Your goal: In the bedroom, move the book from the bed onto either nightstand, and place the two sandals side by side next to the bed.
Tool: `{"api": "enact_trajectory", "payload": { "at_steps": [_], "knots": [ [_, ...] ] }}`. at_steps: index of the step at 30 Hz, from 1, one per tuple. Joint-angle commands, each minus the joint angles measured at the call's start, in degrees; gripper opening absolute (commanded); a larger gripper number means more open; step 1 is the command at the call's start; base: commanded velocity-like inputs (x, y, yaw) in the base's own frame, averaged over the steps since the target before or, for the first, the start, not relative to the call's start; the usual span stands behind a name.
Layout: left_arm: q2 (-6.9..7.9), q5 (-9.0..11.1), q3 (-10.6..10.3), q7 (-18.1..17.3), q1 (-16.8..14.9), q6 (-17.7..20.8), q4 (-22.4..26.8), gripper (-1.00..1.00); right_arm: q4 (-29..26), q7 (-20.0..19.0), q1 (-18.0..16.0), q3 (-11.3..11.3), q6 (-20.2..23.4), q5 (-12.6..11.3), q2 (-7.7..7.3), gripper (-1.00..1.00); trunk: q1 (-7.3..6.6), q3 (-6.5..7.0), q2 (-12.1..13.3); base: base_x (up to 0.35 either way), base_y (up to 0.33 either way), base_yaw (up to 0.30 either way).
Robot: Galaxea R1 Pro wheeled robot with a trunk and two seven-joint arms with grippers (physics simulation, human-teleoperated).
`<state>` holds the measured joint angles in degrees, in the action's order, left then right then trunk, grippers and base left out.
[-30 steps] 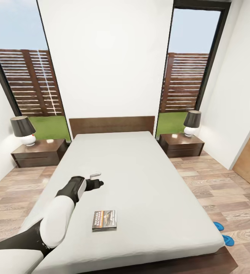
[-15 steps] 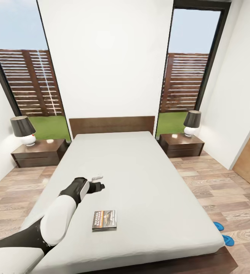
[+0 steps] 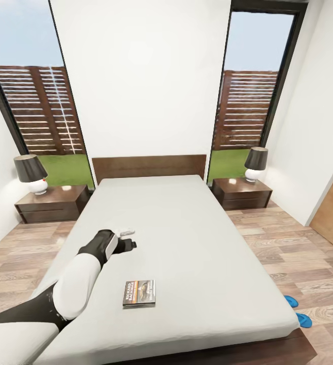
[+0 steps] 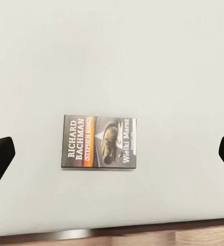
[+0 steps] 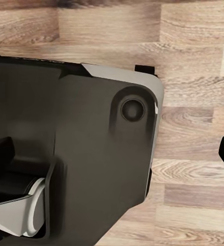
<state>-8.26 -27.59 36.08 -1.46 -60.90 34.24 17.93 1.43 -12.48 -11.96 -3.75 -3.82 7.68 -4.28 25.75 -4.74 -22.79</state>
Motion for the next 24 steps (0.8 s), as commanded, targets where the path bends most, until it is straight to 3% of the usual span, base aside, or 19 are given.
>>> {"api": "enact_trajectory", "payload": {
  "at_steps": [1,13,24],
  "knots": [
    [-0.03,-0.39,0.40,-0.11,-0.10,0.29,0.15,1.00,0.15,-0.11,-0.08,-0.40,-0.33,0.58,-0.01,1.00,0.04,-0.13,-0.13,0.000,0.000,0.000],
    [-0.18,-0.30,0.40,3.86,-0.44,0.71,-0.25,1.00,0.59,-0.09,-0.08,-0.46,-0.31,0.29,0.06,1.00,0.04,-0.13,-0.13,0.000,0.000,0.000],
    [-0.29,-0.36,0.40,4.74,-1.04,2.73,-0.50,1.00,0.68,-0.02,-0.08,-0.44,-0.31,0.21,0.25,1.00,0.04,-0.13,-0.13,0.000,0.000,0.000]
  ]
}}
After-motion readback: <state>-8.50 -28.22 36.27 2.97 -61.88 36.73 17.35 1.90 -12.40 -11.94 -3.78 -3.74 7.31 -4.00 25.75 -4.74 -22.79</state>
